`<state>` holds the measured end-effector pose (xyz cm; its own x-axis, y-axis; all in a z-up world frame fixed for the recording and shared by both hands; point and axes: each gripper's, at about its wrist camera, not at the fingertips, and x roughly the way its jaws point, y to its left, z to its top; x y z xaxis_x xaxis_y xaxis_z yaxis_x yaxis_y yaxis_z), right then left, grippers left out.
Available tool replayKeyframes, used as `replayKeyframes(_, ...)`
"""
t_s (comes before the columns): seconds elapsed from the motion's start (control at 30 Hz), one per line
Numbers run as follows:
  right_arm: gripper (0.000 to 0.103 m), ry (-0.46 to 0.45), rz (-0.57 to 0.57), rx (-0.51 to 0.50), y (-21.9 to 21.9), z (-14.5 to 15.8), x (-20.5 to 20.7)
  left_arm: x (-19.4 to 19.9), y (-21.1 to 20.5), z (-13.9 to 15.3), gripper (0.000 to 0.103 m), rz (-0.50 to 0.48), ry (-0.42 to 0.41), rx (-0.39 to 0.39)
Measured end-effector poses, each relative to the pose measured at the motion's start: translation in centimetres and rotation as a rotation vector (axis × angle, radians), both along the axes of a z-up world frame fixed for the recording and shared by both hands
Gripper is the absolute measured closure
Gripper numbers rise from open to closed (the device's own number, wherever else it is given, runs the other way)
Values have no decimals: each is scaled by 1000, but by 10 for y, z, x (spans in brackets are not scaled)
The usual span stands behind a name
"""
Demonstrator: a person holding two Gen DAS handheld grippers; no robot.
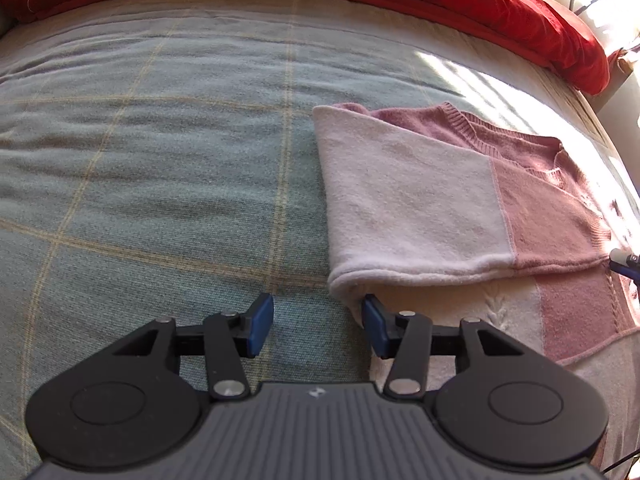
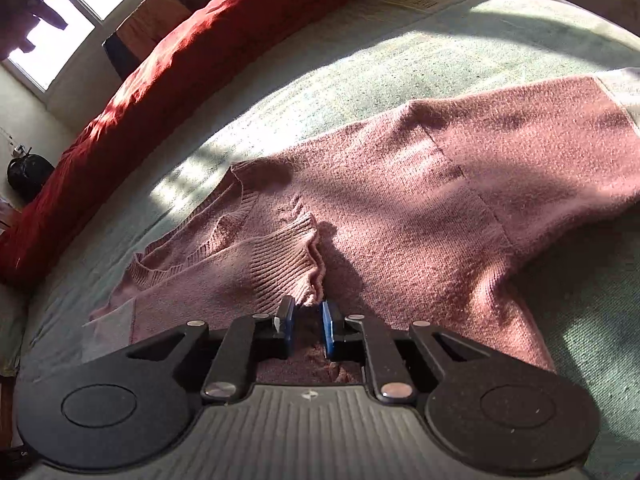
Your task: Fold clothes
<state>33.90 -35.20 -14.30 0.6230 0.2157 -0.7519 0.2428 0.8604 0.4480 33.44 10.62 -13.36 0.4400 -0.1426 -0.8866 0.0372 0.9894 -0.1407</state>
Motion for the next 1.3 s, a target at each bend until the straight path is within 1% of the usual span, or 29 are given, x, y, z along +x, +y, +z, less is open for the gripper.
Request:
replayKeyframes(0.03, 84, -22, 15, -8, 0, 8, -3, -2, 0, 9, 55, -22, -23, -1)
replayKeyframes(0.1, 84, -61, 59, 6, 3, 24, -3, 0, -2, 28, 55, -47, -64, -22)
replayKeyframes(0.17, 84, -71, 119, 34, 15, 32, 7, 13, -9, 45, 54, -62, -102, -67)
replayKeyframes(0.2, 84, -80, 164, 43, 27, 35, 16, 25, -14, 46, 54, -61, -104, -103)
replayKeyframes(0.27, 84, -83, 245, 37, 48, 37, 34, 50, -22, 45, 54, -55, -101, -178)
replayKeyframes(0.33, 84, -69, 320, 19, 71, 31, 51, 75, -31, 44, 54, -48, -97, -254)
replayKeyframes(0.4, 84, -47, 362, 2, 82, 21, 63, 101, -35, 30, 54, -13, -66, -335)
replayKeyframes(0.47, 84, -20, 376, -17, 88, 10, 71, 121, -35, 12, 54, 28, -51, -383)
replayKeyframes(0.5, 84, -9, 377, -18, 88, 5, 73, 129, -34, 4, 54, 41, -47, -385)
replayKeyframes(0.63, 85, -4, 381, 1, 79, -11, 72, 146, -21, -23, 55, 110, -45, -315)
replayKeyframes(0.67, 85, -9, 382, 11, 76, -13, 72, 148, -16, -30, 58, 121, -44, -300)
replayKeyframes(0.73, 86, -8, 377, 20, 74, -14, 73, 148, -11, -33, 58, 117, -43, -314)
replayKeyframes(0.83, 82, -19, 384, -8, 78, -4, 73, 145, -16, -20, 60, 108, -64, -298)
replayKeyframes(0.87, 78, -38, 392, -19, 81, 1, 72, 144, -20, -14, 58, 85, -81, -311)
replayKeyframes(0.9, 76, -54, 401, -19, 84, 5, 72, 145, -24, -16, 56, 78, -79, -299)
replayKeyframes(0.93, 76, -62, 407, -16, 86, 8, 71, 147, -27, -18, 53, 75, -73, -281)
replayKeyframes(1.03, 76, -66, 421, -32, 93, 10, 72, 152, -37, -25, 53, 66, -57, -227)
replayKeyframes(1.1, 76, -49, 413, -61, 92, 7, 71, 154, -38, -30, 56, 71, -41, -195)
replayKeyframes(1.13, 76, -35, 406, -78, 90, 6, 71, 154, -36, -33, 65, 81, -31, -182)
replayKeyframes(1.2, 76, -27, 397, -109, 86, 6, 69, 148, -34, -22, 64, 82, -33, -200)
replayKeyframes(1.23, 76, -31, 397, -96, 83, 8, 68, 144, -34, -14, 60, 73, -31, -213)
replayKeyframes(1.3, 74, -47, 409, -26, 79, 13, 66, 132, -40, 4, 59, 38, -30, -229)
